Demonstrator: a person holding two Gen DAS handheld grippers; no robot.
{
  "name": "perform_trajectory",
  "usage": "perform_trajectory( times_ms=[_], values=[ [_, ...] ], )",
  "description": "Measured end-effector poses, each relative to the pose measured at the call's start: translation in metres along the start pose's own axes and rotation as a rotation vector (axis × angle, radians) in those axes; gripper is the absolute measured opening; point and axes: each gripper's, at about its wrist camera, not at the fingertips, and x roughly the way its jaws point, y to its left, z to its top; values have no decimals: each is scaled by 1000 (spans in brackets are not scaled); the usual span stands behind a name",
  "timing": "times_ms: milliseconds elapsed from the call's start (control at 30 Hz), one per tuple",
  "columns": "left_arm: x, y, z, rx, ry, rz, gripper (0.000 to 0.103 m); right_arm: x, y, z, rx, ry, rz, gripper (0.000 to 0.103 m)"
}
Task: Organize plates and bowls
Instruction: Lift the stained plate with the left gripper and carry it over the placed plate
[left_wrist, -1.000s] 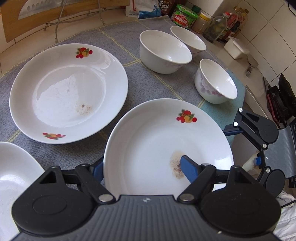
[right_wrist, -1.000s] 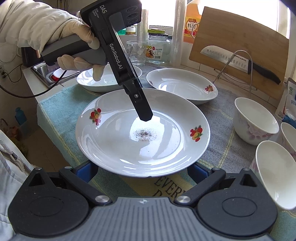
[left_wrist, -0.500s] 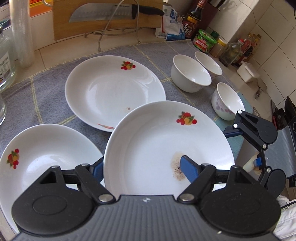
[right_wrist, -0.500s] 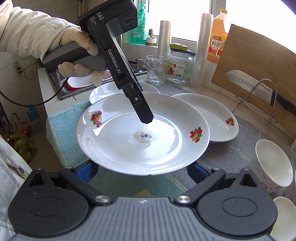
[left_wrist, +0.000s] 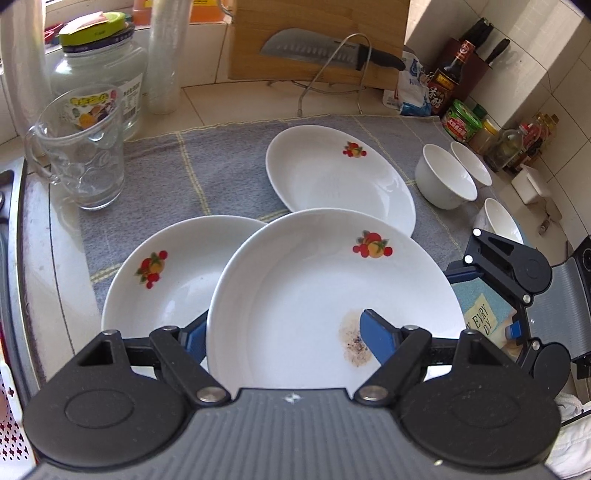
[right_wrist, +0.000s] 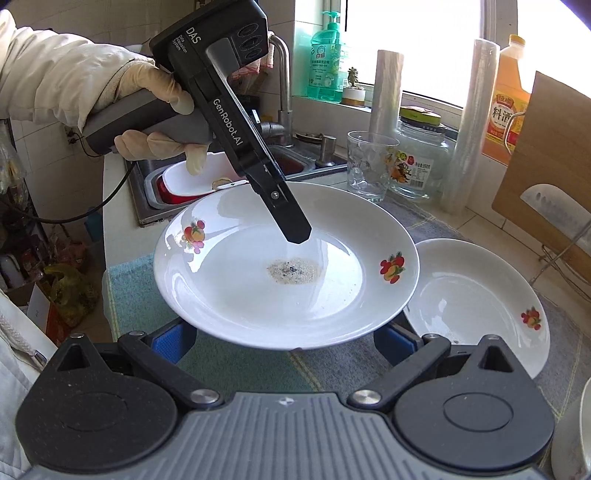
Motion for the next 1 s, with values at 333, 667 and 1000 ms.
perform_trajectory(
  times_ms=[333, 667, 1000],
  values=[
    [3, 36, -8, -16, -4, -1, 81, 32, 5, 15, 11, 21, 15, 103],
    [9, 50, -7, -17, 4, 1, 81, 40, 3, 25, 13, 43, 17, 103],
    [21, 51, -6, -24, 35, 19, 81, 36, -3, 31, 8, 39, 45, 103]
  ],
)
